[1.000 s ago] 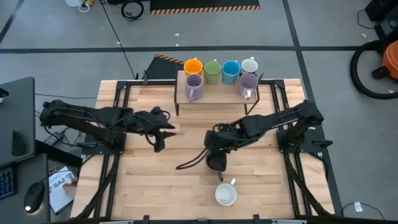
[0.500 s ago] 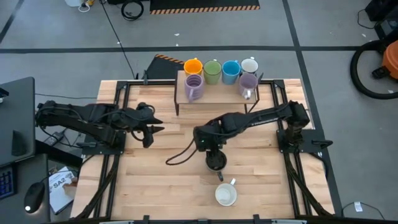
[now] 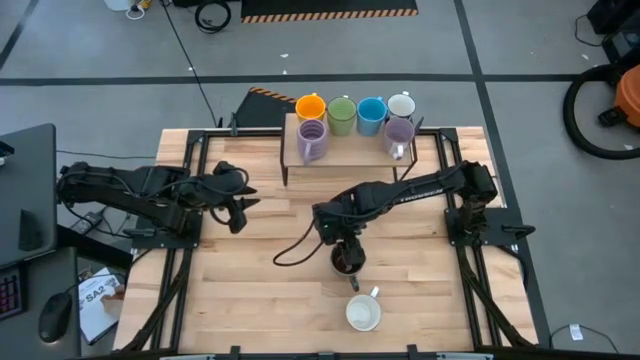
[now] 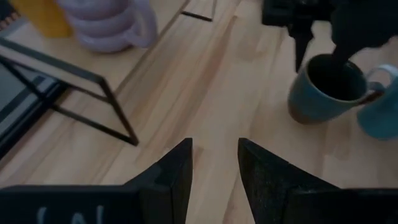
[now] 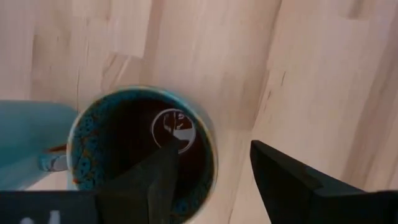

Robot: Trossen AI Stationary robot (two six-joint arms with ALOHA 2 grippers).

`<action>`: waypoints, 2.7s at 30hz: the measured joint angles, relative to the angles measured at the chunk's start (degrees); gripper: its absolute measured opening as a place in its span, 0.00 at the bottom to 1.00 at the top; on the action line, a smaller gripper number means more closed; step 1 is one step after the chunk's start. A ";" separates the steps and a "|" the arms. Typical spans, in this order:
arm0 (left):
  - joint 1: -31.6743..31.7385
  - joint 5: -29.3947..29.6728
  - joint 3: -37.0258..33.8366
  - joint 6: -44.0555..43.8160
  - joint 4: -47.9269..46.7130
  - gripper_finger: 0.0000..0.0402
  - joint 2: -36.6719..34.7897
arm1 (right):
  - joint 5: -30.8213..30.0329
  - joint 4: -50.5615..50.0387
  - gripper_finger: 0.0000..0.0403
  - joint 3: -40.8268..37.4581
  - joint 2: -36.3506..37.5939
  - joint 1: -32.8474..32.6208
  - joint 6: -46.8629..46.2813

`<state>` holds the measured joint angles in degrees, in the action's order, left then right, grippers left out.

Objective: Place coffee mugs
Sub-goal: Put the dark blue patterned mug on the shelf

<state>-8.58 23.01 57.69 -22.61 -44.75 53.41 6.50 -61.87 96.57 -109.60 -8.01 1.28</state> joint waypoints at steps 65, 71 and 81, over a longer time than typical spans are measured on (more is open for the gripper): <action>0.16 7.43 0.07 -0.15 -1.07 0.33 -8.60 | -7.16 -15.13 0.12 13.23 0.31 15.18 -6.12; 0.16 7.43 0.07 1.06 -1.12 0.33 -8.84 | -11.50 -20.97 0.12 23.27 0.42 18.04 -4.50; 0.16 7.43 0.07 1.40 -1.49 0.33 -8.84 | -15.43 -25.66 0.12 29.90 0.42 23.68 -1.26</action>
<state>-8.43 30.44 57.76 -21.21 -46.24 44.58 -8.93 -87.53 126.47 -109.19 15.67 0.02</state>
